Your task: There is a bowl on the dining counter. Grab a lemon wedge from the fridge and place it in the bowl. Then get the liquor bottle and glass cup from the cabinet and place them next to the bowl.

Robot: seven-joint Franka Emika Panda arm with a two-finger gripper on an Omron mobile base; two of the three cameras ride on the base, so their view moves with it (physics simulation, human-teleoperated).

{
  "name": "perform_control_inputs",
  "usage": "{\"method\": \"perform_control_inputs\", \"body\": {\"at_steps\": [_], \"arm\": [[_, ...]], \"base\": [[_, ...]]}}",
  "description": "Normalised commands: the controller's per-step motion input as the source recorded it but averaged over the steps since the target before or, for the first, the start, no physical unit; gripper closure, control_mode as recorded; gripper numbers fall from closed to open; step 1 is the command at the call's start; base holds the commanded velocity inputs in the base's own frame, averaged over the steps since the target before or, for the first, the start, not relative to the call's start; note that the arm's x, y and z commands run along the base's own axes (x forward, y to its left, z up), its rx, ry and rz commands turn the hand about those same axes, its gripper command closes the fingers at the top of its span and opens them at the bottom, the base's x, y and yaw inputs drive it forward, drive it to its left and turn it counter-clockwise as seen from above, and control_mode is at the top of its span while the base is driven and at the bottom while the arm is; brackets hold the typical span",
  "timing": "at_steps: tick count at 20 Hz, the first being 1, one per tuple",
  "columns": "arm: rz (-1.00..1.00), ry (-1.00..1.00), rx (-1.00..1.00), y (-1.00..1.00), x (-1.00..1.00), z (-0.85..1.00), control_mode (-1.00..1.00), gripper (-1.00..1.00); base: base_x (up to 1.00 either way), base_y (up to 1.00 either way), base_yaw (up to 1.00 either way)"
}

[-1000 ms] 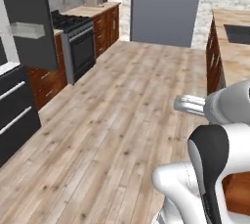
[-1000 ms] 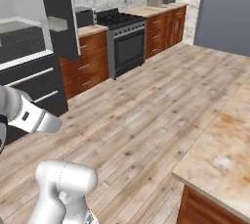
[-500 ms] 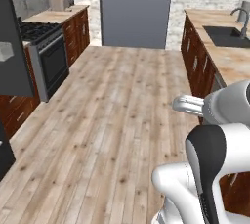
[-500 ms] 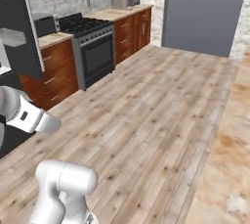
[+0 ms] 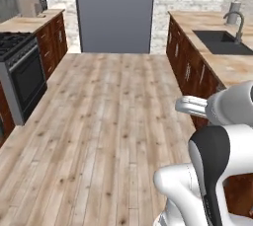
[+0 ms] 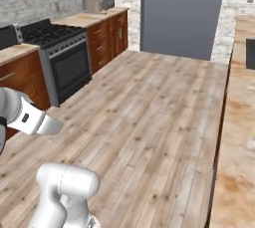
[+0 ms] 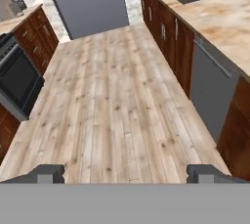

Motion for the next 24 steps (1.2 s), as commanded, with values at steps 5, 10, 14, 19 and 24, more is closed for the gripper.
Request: {"method": "perform_control_inputs", "body": {"at_steps": [5,10,14,19,24], "arm": [[0.00,0.00,0.00,0.00,0.00,0.00,1.00,-1.00],[0.00,0.00,0.00,0.00,0.00,0.00,1.00,-1.00],[0.00,0.00,0.00,0.00,0.00,0.00,1.00,-1.00],[0.00,0.00,0.00,0.00,0.00,0.00,1.00,-1.00],[0.00,0.00,0.00,0.00,0.00,0.00,1.00,-1.00]], "base": [[1.00,0.24,0.02],[1.00,0.03,0.24],[1.00,0.00,0.27],[1.00,0.00,0.28],[1.00,0.00,0.26]]}}
